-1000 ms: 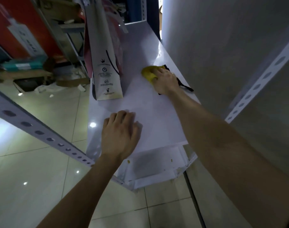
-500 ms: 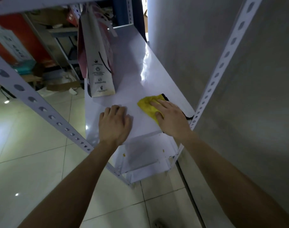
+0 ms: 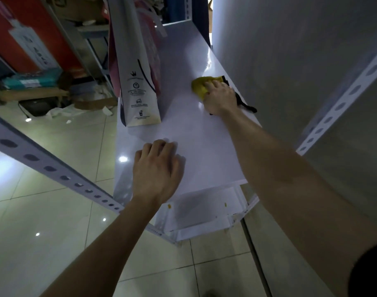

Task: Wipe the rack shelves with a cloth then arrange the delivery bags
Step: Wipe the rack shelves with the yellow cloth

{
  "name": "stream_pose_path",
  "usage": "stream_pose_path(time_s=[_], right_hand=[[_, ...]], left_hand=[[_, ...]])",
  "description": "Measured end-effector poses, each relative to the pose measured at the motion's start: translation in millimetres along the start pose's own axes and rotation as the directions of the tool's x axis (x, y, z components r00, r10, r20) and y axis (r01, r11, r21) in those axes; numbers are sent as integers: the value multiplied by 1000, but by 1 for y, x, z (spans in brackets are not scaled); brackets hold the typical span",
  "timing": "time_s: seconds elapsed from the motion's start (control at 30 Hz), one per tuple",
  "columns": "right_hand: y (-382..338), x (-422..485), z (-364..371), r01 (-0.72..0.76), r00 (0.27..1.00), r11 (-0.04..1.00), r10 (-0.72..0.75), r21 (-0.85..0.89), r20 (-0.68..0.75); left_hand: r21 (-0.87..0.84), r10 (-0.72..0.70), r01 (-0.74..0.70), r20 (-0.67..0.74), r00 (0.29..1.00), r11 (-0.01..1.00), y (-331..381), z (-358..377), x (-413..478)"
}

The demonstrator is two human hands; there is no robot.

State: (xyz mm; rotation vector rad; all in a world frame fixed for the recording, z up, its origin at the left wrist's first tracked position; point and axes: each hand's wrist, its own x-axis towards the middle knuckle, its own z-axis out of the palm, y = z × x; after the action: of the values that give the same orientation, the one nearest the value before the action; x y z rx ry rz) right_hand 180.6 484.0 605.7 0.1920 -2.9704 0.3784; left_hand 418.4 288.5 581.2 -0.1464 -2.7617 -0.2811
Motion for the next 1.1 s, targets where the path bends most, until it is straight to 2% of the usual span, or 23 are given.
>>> stream_pose_path(time_s=[0.1,0.23,0.37,0.47,0.67,0.83,0.97,1.1], right_hand=[[-8,-40,-2,66,998,998,-66,-18,-18],[-11,-136,-6,202,979,978,-201,47,-43],[7,-213,-8,219,973,971,-210,97,-96],[13,-194,-10,185,982,978,-180,98,-51],[8,-48,-7,79,997,993,-81,88,19],[-3,34,1,74,993,989,-85,125,85],[-5,12,6,90,994,993,-94,76,51],[-7,-70,-1,99,995,994,-98,54,-25]], left_hand=[[13,-12,12,16,1000,1000,3,-3,0],[30,-12,11,33,999,1000,6,-7,-3],[19,-16,15,41,999,1000,8,-10,-3],[18,-8,7,43,999,1000,9,-11,-4],[9,3,-3,-20,1000,1000,5,-2,-4],[0,13,-13,-40,999,1000,-3,4,0],[9,6,-6,-23,1000,1000,-2,2,-1],[18,7,-6,-24,1000,1000,-2,2,-1]])
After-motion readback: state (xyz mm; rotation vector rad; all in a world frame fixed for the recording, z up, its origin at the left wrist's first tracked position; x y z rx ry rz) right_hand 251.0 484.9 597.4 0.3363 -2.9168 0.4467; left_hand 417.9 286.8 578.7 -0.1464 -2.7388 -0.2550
